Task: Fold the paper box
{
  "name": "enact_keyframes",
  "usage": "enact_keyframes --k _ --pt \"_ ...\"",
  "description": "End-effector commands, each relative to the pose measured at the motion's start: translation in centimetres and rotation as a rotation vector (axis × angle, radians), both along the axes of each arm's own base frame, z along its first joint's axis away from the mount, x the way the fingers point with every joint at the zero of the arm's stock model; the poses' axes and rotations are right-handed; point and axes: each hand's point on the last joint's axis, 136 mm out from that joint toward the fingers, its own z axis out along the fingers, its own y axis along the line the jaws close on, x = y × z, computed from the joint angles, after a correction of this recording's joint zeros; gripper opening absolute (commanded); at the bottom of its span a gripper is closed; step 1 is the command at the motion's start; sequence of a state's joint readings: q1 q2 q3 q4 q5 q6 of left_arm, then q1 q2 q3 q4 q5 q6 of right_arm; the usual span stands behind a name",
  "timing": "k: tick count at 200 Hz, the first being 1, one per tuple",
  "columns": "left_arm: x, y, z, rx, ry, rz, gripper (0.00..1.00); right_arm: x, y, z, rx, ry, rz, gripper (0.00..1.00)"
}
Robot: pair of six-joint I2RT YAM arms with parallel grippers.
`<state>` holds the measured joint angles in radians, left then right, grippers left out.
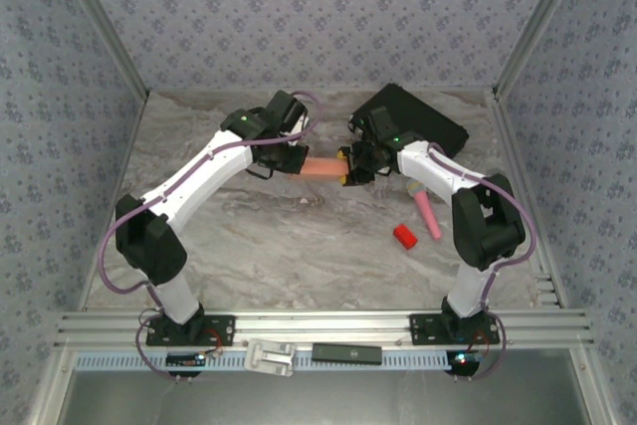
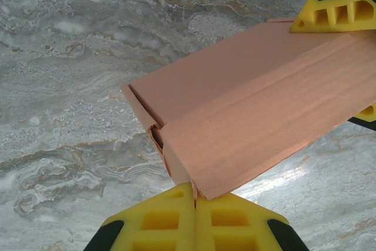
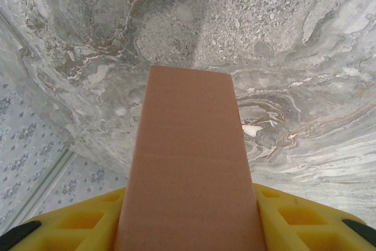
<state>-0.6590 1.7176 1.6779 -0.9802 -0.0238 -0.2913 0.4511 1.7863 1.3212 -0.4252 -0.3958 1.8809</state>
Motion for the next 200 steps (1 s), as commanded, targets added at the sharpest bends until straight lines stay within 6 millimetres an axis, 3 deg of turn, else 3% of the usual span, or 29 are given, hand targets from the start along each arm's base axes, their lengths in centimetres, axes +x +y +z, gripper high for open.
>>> enact_keyframes --k 1,200 --pt "-0.35 -2.80 0.99 -0.133 0.007 -0.051 0.03 0.09 1.76 1.48 0.038 -0.018 0.029 0.49" --pt "-0.53 -3.34 0.77 -0.213 0.047 -0.039 0.03 0.23 1.97 1.69 0.044 -0.022 0.041 0.48"
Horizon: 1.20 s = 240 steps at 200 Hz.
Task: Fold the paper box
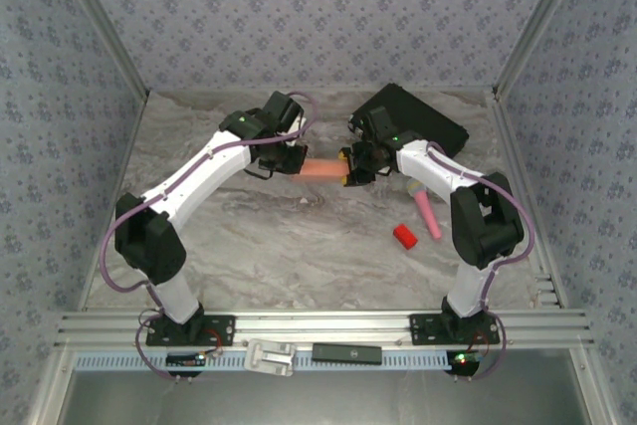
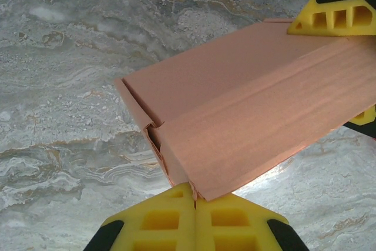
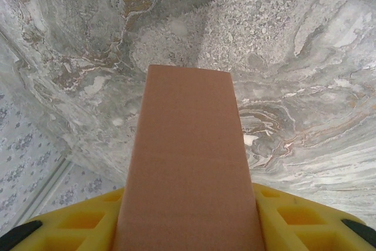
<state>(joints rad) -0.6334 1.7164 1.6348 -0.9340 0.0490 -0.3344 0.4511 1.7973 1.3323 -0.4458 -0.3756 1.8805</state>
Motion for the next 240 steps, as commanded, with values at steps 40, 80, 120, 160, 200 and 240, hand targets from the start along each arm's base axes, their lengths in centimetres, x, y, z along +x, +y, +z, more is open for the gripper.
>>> enact_keyframes --k 40,80,120,160,200,240 --pt "-0.7 -3.2 1.6 -0.155 0.009 -0.070 0.03 0.2 2.3 2.1 0.072 -0.032 0.053 0.48" --pt "-0.7 -2.8 1.0 -0.136 0.009 -0.063 0.03 0.1 2.3 2.1 0.071 -0.031 0.054 0.48" --pt "-0.7 -2.6 1.2 -0.147 0.001 -0.062 0.03 0.2 2.3 2.3 0.078 -0.036 0.054 0.47" --pt "-0.8 -1.8 -0.1 -0.122 0.004 -0.066 0.03 0.1 2.3 2.0 0.077 -0.035 0.054 0.44" --pt "-0.9 -1.2 -2.1 -0.095 0.007 -0.072 0.02 -0.1 2.1 1.3 0.071 -0.012 0.051 0.44" --pt "-0.9 -1.1 -3.5 -0.086 0.006 -0.076 0.03 -0.2 2.0 0.7 0.063 0.005 0.049 0.44"
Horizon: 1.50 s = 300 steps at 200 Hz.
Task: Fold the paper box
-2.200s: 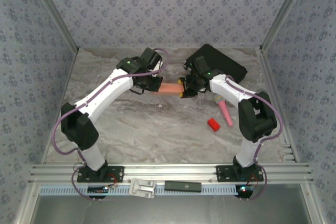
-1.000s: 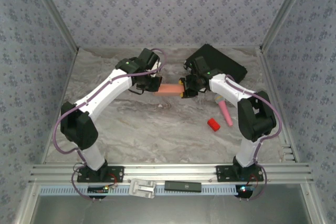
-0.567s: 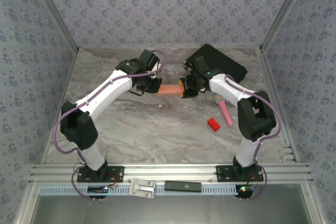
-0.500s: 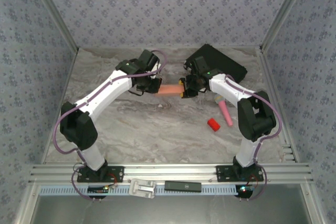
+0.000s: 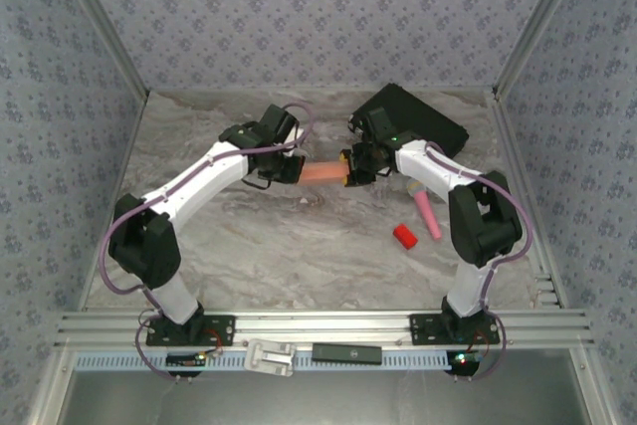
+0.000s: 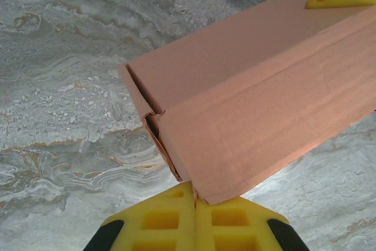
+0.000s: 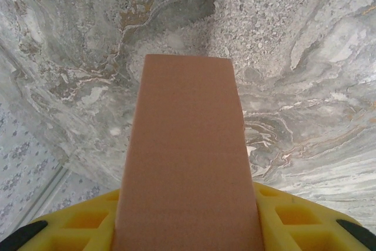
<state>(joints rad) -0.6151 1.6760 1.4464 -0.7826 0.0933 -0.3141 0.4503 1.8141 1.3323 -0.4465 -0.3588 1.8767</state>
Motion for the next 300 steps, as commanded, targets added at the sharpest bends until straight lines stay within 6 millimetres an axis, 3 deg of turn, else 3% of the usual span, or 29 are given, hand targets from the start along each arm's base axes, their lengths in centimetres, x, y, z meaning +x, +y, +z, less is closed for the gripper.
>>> enact_keyframes --k 1,30,45,65,95,123,144,160,176,202,250,300 --pt "-0.4 -1.5 -0.1 -0.059 -0.008 -0.055 0.03 -0.4 2.2 1.4 0.084 -0.001 0.055 0.44" --pt "-0.6 -1.0 -0.6 -0.043 -0.002 -0.043 0.11 -0.4 2.1 1.0 0.077 0.007 0.054 0.45" --pt "-0.8 -0.8 -0.1 -0.047 -0.015 -0.028 0.25 -0.5 2.1 0.8 0.072 0.010 0.056 0.44" --pt "-1.2 -0.5 1.7 -0.072 -0.056 -0.003 0.36 -0.6 1.9 0.2 0.063 0.022 0.056 0.45" --pt "-2.2 -0.1 5.4 -0.152 -0.107 0.042 0.43 -0.5 1.8 -0.1 0.062 0.026 0.054 0.44" --pt "-2.9 0.4 7.4 -0.237 -0.094 0.091 0.48 -0.4 1.8 -0.1 0.063 0.026 0.053 0.44" --pt "-2.2 1.4 7.7 -0.241 -0.087 0.153 0.43 -0.5 1.8 -0.1 0.063 0.026 0.053 0.44" --pt "-1.1 1.8 8.5 -0.243 -0.125 0.199 0.29 -0.5 1.8 -0.1 0.060 0.025 0.056 0.44" --pt "-0.3 0.9 8.9 -0.263 -0.145 0.188 0.20 -0.6 1.9 -0.1 0.061 0.027 0.058 0.44" --pt "0.9 -0.1 7.5 -0.199 -0.136 0.167 0.12 -0.6 1.8 -0.2 0.058 0.026 0.053 0.44" --pt "2.0 -2.3 5.8 -0.165 -0.153 0.121 0.12 -0.8 1.8 -0.6 0.053 0.040 0.055 0.45" --pt "1.9 -2.8 2.8 -0.089 -0.119 0.103 0.10 -0.8 1.6 -1.0 0.045 0.051 0.052 0.45"
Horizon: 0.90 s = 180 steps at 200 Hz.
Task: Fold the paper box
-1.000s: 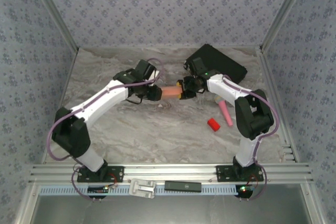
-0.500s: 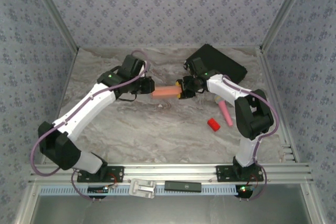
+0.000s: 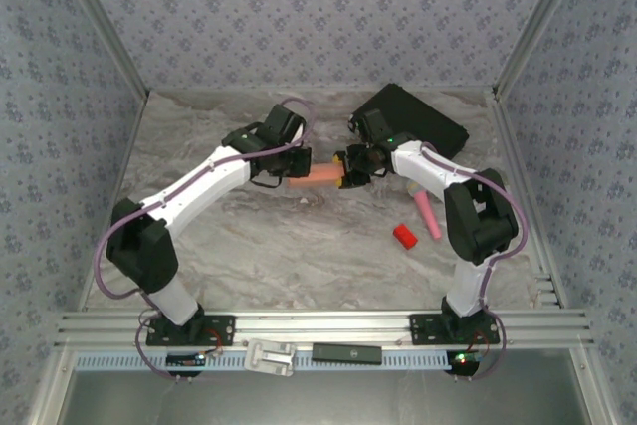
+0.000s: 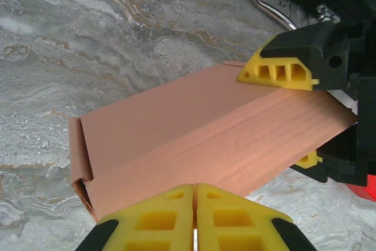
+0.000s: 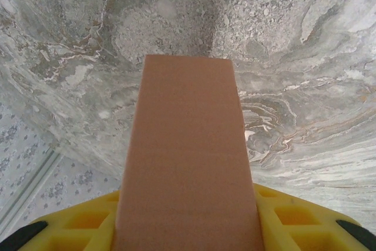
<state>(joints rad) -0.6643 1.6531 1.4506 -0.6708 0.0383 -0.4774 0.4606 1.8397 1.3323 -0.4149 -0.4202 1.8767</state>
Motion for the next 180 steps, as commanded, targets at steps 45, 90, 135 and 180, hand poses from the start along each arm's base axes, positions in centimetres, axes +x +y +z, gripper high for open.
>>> enact_keyframes --k 45,90,135,180 --pt "0.7 -0.3 -2.2 0.057 -0.007 -0.012 0.09 -0.8 -0.2 -1.4 -0.018 0.059 0.009 0.45" --pt "0.9 0.0 -3.9 0.085 -0.005 -0.011 0.08 -0.9 -0.7 -2.4 -0.034 0.089 0.005 0.47" --pt "1.0 0.4 -5.5 0.104 -0.026 -0.008 0.08 -1.0 -1.0 -3.3 -0.057 0.119 0.005 0.48" --pt "1.2 0.5 -5.9 0.111 -0.054 -0.002 0.09 -0.7 -1.2 -4.0 -0.050 0.129 -0.016 0.50"
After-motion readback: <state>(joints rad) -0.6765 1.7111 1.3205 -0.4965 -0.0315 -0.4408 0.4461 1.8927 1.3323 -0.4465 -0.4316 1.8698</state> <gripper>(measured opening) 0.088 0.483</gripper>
